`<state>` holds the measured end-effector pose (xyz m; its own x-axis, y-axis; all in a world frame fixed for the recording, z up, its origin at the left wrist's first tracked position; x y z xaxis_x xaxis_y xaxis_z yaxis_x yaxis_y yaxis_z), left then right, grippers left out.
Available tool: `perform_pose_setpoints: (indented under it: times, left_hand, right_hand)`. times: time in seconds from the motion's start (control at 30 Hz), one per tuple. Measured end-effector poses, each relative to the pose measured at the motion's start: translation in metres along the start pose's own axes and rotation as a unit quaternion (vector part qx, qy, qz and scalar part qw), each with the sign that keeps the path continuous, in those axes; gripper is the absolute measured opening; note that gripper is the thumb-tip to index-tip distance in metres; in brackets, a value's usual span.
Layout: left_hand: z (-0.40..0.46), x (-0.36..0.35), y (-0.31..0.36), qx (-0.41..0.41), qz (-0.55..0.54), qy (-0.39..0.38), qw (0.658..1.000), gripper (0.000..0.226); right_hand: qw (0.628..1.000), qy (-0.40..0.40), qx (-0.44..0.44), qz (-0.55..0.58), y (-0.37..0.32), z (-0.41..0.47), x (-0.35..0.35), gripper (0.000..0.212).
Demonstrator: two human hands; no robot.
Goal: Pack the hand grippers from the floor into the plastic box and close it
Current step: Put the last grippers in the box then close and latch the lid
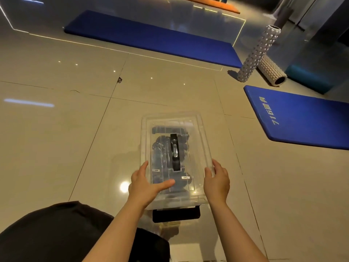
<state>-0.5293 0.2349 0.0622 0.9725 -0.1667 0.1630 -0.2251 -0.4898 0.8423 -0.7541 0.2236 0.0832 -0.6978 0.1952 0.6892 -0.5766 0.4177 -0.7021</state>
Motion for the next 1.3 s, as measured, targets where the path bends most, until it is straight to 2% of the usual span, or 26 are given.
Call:
perform_pose_setpoints:
  times: [0.07, 0.13, 0.27, 0.43, 0.53, 0.63, 0.73, 0.83, 0.9, 1.0, 1.13, 1.3]
  left_hand:
    - [0.007, -0.006, -0.01, 0.028, -0.01, -0.021, 0.999, 0.107]
    - [0.015, -0.009, -0.017, 0.047, -0.013, -0.027, 0.998, 0.105]
    - [0.027, -0.015, -0.025, 0.056, -0.02, -0.005, 0.998, 0.107]
    - [0.041, -0.026, -0.022, 0.067, 0.003, -0.019, 0.998, 0.085]
    - [0.048, -0.032, -0.024, 0.089, 0.011, -0.027, 0.996, 0.086]
    - [0.049, -0.037, -0.024, 0.118, 0.064, -0.051, 0.99, 0.093]
    - [0.05, -0.039, -0.025, 0.128, 0.16, -0.063, 0.977, 0.099]
    - [0.059, -0.031, -0.021, 0.117, 0.307, -0.068, 0.942, 0.1]
    - [0.07, -0.018, -0.008, 0.078, 0.43, -0.054, 0.898, 0.095]
    - [0.091, 0.007, 0.029, -0.023, 0.567, -0.019, 0.823, 0.08]
    - [0.124, 0.041, 0.076, -0.084, 0.64, -0.011, 0.763, 0.07]
    - [0.156, 0.045, 0.092, -0.125, 0.685, -0.07, 0.714, 0.07]
  right_hand:
    - [0.997, -0.051, -0.034, -0.052, 0.026, 0.002, -0.019, 0.043]
    - [0.993, -0.078, -0.032, -0.084, 0.042, -0.001, -0.034, 0.046]
    - [0.994, -0.064, -0.015, -0.085, 0.051, 0.007, -0.041, 0.046]
    - [0.993, -0.059, -0.026, -0.101, 0.055, 0.03, -0.047, 0.045]
    - [0.989, -0.036, -0.026, -0.142, 0.056, 0.026, -0.05, 0.045]
    - [0.98, -0.005, -0.025, -0.195, 0.056, 0.025, -0.053, 0.045]
    - [0.973, -0.01, -0.028, -0.227, 0.056, 0.027, -0.055, 0.047]
    - [0.971, -0.021, -0.023, -0.236, 0.059, 0.028, -0.057, 0.05]
    - [0.972, -0.032, -0.013, -0.232, 0.06, 0.029, -0.058, 0.052]
    - [0.972, -0.05, 0.0, -0.231, 0.062, 0.032, -0.058, 0.052]
    - [0.967, -0.078, 0.034, -0.239, 0.059, 0.052, -0.053, 0.053]
    - [0.956, -0.125, 0.125, -0.236, 0.05, 0.104, -0.043, 0.049]
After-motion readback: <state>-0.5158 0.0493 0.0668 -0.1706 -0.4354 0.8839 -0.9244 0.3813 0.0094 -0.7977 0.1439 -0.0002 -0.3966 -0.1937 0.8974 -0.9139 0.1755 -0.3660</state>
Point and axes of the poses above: each hand's wrist, its own z-axis towards the middle knuckle, its own x-axis out of the back of the hand, y = z × x, the point moved 4 cm from there along z, towards the middle knuckle, and after that the axes turned 9 degrees about -y, right-handed, at the moved point
